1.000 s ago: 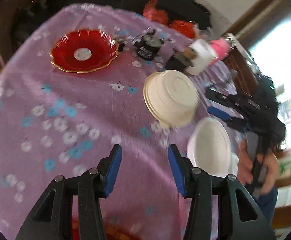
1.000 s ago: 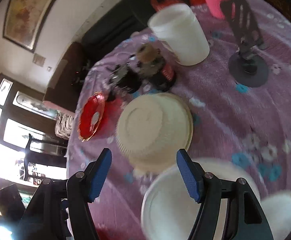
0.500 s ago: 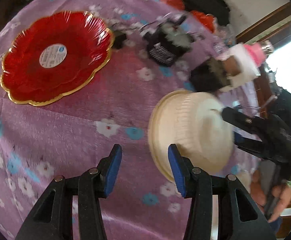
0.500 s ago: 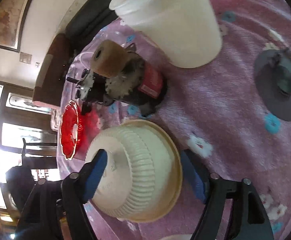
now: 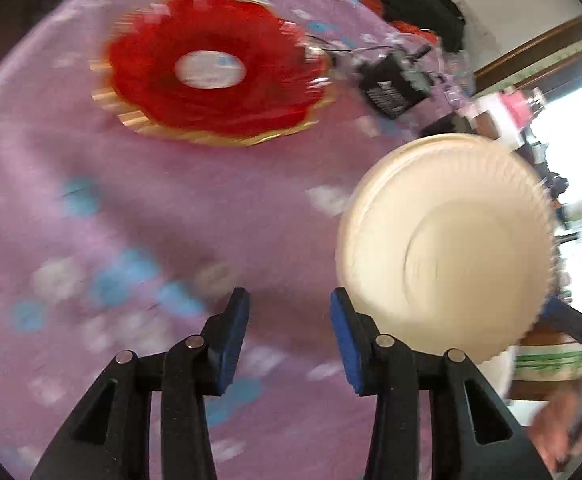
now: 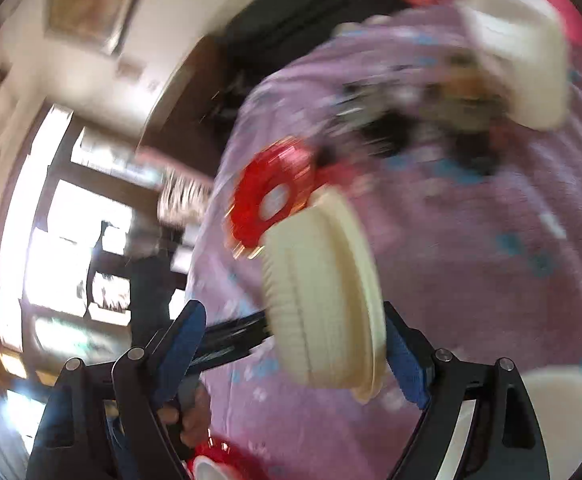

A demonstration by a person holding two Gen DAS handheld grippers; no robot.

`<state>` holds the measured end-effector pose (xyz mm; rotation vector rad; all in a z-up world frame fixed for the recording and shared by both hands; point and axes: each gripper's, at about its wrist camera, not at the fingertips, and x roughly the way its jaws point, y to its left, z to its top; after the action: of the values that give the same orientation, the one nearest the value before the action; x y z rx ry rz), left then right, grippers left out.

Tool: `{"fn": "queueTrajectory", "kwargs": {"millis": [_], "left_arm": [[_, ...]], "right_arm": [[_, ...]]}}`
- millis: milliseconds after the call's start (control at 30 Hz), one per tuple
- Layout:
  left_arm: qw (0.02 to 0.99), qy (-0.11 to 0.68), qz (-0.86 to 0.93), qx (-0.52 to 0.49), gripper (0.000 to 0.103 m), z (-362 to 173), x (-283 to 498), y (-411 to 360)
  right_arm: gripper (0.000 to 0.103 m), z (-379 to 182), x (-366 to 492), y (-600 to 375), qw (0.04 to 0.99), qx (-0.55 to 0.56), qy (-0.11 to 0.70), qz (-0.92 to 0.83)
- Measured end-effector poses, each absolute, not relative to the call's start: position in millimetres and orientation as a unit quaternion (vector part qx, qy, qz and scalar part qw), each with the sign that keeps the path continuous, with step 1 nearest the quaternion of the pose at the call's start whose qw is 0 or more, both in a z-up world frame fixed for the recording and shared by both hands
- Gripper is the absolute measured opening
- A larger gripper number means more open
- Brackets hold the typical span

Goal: Organize plates and bowls

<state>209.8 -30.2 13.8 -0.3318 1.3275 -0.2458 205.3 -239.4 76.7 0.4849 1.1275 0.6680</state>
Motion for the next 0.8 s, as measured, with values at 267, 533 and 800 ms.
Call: {"fn": "queueTrajectory", "kwargs": {"millis": [267, 533, 800], "left_arm": [[0.795, 0.583, -0.060, -0.159, 0.041, 39.1, 147.4, 60.7], [0.813, 0.553, -0.072, -0.168, 0.041, 63.8, 141.5, 73.4], [0.814, 0.550, -0.079, -0.172, 0.040, 57.1, 194.4, 36.8]], "right_arm": [[0.089, 123.4, 126.0, -153.5, 0.778, 0.118, 0.453, 0.420], [0.074, 108.2, 144.9, -197.4, 0.827, 0.134, 0.465, 0.286], [0.050, 63.7, 191.5, -216.4, 0.825, 0.149, 0.507, 0.199]]}}
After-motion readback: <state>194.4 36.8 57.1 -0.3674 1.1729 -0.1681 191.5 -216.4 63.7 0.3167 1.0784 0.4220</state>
